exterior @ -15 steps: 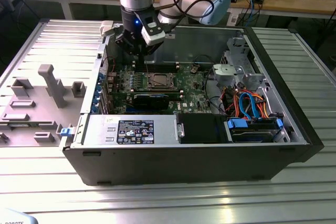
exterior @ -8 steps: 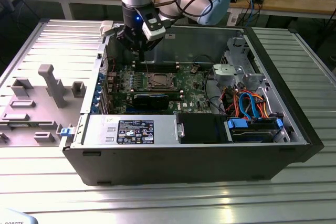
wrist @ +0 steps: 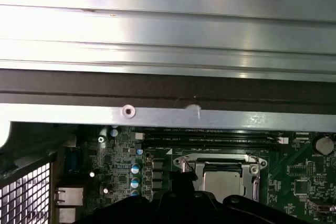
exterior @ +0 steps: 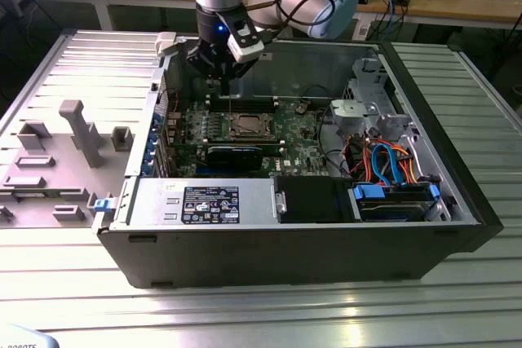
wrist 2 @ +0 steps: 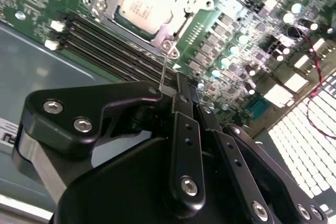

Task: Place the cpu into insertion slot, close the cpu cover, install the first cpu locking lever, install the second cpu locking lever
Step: 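Install the first cpu locking lever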

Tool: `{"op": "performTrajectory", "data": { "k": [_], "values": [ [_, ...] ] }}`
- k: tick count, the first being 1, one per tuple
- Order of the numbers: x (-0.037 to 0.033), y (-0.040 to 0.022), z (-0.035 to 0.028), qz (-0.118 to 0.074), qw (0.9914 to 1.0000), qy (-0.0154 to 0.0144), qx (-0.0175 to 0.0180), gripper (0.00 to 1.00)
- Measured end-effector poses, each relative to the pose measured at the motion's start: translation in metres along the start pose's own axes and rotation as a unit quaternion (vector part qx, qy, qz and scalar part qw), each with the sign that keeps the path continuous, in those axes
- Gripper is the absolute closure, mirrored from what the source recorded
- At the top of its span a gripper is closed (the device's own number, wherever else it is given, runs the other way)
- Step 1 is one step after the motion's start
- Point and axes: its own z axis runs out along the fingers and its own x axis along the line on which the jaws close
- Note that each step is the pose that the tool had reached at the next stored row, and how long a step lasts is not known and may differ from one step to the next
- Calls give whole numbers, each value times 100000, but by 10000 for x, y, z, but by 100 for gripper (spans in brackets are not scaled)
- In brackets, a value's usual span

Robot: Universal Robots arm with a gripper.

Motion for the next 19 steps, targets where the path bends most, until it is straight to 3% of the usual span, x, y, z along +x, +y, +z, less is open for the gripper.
{"op": "performTrajectory", "data": {
  "k": [4, 10, 13, 19],
  "values": [
    [-74, -2, 7, -21, 100000, 1, 0, 89],
    [-100, -3, 23, -22, 100000, -11, -8, 89],
    [-123, -4, 35, 145, 99999, -17, -420, 89],
    [-149, -4, 74, 2216, 99974, -49, -460, 89]
  ]
}}
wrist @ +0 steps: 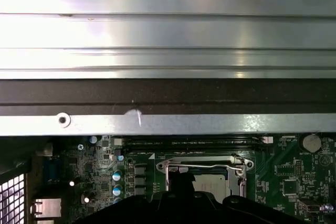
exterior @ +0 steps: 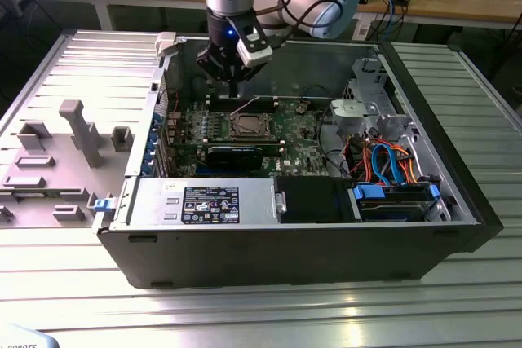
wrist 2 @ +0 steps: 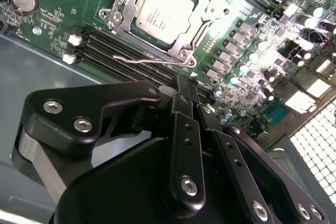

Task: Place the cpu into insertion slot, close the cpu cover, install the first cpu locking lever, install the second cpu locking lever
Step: 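Install the first cpu locking lever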

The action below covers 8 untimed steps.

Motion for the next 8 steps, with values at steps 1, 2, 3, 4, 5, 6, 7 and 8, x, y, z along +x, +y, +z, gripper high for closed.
{"op": "performTrajectory", "data": {
  "k": [1, 2, 3, 4, 5, 6, 7, 8],
  "values": [
    [-8, 3, 17, -6, 100000, -5, -3, 89],
    [-14, 5, 35, 2, 100000, -4, -3, 89],
    [-20, 7, 47, 1, 100000, -5, -5, 89],
    [-28, 9, 63, 1, 100000, -5, 8, 89],
    [-37, 12, 75, 2, 100000, -1, 29, 89],
    [-57, 20, 89, 5, 100000, -2, 30, 89],
    [-72, 27, 97, 6, 100000, -5, 29, 89],
    [-83, 31, 103, 2, 100000, -1, 33, 89]
  ]
}}
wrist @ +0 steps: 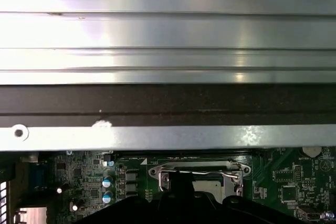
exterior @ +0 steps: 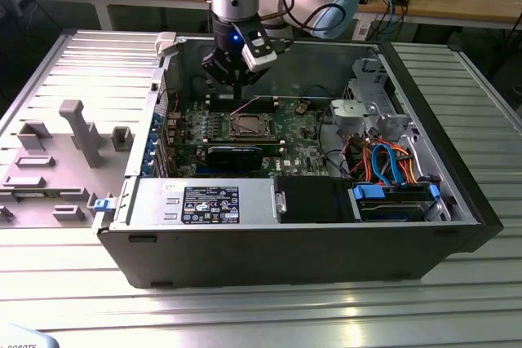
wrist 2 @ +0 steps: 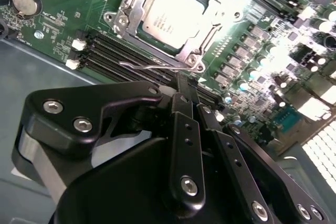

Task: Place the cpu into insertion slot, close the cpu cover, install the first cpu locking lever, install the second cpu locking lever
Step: 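Install the first cpu locking lever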

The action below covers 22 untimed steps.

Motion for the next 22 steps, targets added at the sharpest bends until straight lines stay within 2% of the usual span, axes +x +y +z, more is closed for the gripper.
{"op": "performTrajectory", "data": {
  "k": [4, 11, 13, 22],
  "values": [
    [-28, 13, 40, 6, 100000, 1, 3, 89],
    [-29, 12, 48, -5, 100000, -5, -41, 89],
    [-28, 13, 48, -29, 99997, -12, 713, 89],
    [-28, 13, 48, -33, 99997, -9, 782, 89]
  ]
}}
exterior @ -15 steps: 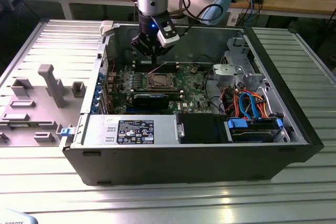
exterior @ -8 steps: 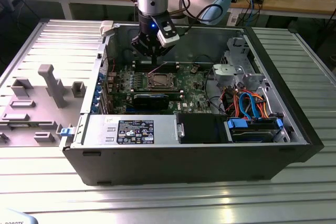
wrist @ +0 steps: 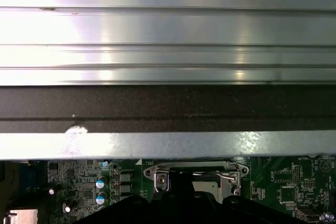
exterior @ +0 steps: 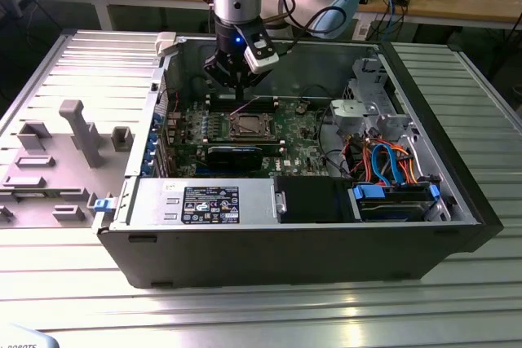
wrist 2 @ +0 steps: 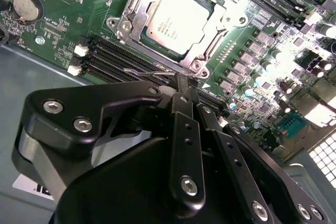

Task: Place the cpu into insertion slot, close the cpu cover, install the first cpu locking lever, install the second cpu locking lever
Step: 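Install the first cpu locking lever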

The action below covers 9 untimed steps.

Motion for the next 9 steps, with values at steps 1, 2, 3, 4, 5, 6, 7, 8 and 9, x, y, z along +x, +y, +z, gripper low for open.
{"op": "performTrajectory", "data": {
  "k": [1, 2, 3, 4, 5, 6, 7, 8, 9],
  "values": [
    [0, 0, 1, -1, 100000, 3, 3, 89],
    [0, 0, 4, 3, 100000, -3, -38, 89],
    [0, 0, 8, 11, 100000, 1, -224, 89],
    [1, 1, 12, -27, 99999, -3, -430, 89],
    [0, 1, 17, -177, 99998, -3, -561, 89],
    [0, 0, 21, -381, 99998, -1, -594, 89],
    [-6, 0, 33, -735, 99995, 9, -610, 89],
    [-17, 3, 43, -744, 99995, 15, -607, 89],
    [-23, 6, 56, -735, 99995, 5, -615, 89]
  ]
}}
